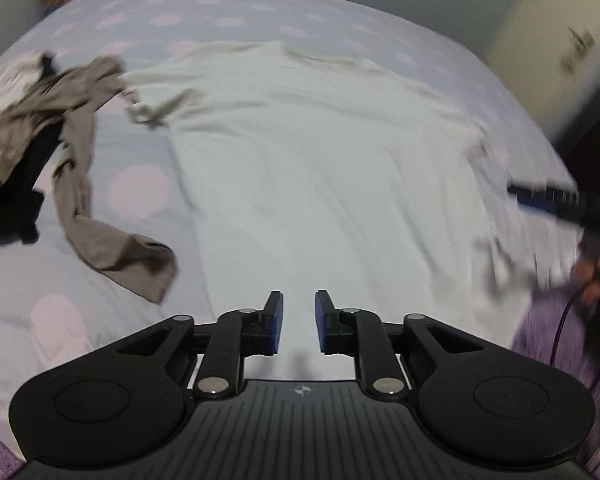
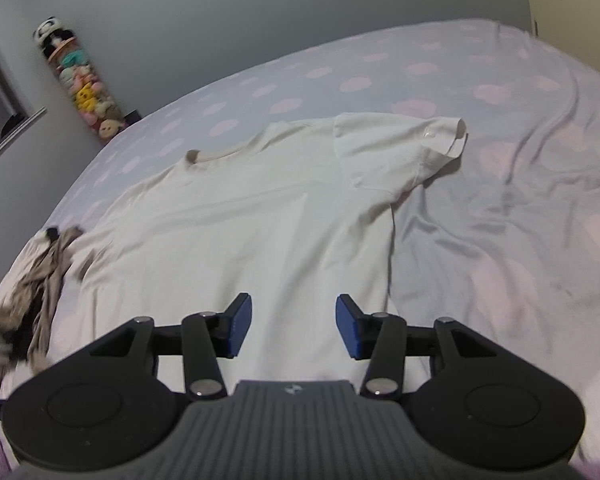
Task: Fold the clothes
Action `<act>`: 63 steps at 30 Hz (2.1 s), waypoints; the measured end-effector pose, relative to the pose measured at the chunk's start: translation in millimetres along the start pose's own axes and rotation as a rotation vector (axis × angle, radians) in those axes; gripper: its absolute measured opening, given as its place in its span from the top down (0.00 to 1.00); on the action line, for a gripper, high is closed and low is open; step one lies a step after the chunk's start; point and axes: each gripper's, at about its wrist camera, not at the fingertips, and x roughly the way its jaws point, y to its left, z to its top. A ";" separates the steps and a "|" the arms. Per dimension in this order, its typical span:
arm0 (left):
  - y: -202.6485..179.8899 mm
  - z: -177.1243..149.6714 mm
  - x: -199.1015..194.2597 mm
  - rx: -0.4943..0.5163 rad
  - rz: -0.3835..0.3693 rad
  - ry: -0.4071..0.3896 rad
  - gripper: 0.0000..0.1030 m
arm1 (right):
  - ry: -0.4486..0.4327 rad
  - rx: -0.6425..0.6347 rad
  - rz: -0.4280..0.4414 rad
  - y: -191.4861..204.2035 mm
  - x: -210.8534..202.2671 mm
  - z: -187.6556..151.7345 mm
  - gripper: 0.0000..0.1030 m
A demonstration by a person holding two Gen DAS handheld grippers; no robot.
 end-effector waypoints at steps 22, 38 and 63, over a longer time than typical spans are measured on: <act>-14.1 -62.7 30.1 -0.005 0.036 -0.023 1.00 | -0.041 -0.094 -0.079 19.5 -85.8 -66.4 0.48; -38.7 -61.3 23.8 0.091 0.035 -0.028 0.67 | 0.045 -0.140 -0.052 35.6 -53.7 -75.1 0.47; 80.6 -54.1 -27.3 -0.359 0.105 -0.157 0.95 | 0.043 -0.105 -0.040 29.6 -49.0 -69.6 0.45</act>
